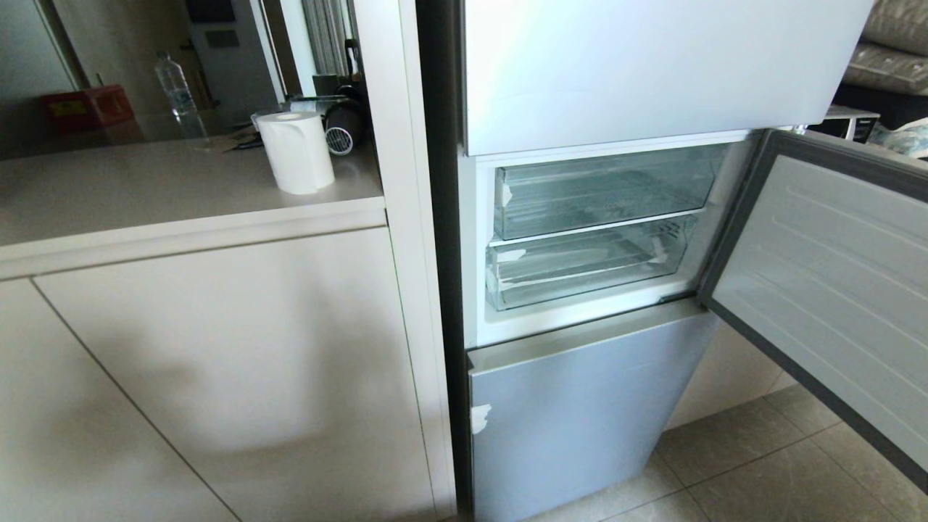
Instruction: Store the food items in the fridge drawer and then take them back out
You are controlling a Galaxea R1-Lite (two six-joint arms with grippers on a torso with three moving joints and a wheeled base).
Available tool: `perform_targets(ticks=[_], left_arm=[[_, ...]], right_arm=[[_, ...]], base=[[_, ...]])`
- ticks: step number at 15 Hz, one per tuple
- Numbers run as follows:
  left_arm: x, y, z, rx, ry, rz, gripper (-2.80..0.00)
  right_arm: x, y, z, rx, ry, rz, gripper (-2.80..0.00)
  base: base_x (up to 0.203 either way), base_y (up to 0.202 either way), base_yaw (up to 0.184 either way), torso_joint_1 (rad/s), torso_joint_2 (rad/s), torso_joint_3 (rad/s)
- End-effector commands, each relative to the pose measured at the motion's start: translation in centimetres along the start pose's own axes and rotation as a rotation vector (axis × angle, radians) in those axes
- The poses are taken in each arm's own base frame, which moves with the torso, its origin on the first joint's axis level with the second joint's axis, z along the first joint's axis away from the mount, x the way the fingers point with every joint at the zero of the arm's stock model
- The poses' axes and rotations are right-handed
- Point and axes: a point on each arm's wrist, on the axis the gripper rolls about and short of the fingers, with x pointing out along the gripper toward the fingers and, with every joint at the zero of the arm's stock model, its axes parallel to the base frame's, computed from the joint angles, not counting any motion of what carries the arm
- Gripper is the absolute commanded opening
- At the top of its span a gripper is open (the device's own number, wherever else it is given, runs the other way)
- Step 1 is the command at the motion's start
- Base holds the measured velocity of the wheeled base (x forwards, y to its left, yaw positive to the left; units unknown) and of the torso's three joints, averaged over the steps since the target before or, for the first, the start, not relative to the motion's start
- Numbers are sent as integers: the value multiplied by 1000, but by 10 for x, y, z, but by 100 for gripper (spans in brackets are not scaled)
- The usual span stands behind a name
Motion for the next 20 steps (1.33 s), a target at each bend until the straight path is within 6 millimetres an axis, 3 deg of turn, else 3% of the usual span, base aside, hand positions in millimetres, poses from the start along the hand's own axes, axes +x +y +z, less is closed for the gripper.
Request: perform_targets(ticks=[1, 6, 12, 20], left_arm=[[0, 0, 0, 0, 0, 1, -280], [0, 0, 0, 0, 0, 1, -280], [0, 0, 0, 0, 0, 1, -280], [0, 0, 0, 0, -2, 1, -280]], right_arm=[[13, -18, 1, 58, 66, -24, -280], [57, -42, 4, 110, 173, -50, -280], [116, -59, -31, 136, 356, -71, -280], [95, -20, -67, 71, 412, -29, -280]], base=[[0, 0, 0, 0, 0, 0], [0, 0, 0, 0, 0, 0], [0, 0, 0, 0, 0, 0], [0, 0, 0, 0, 0, 0]])
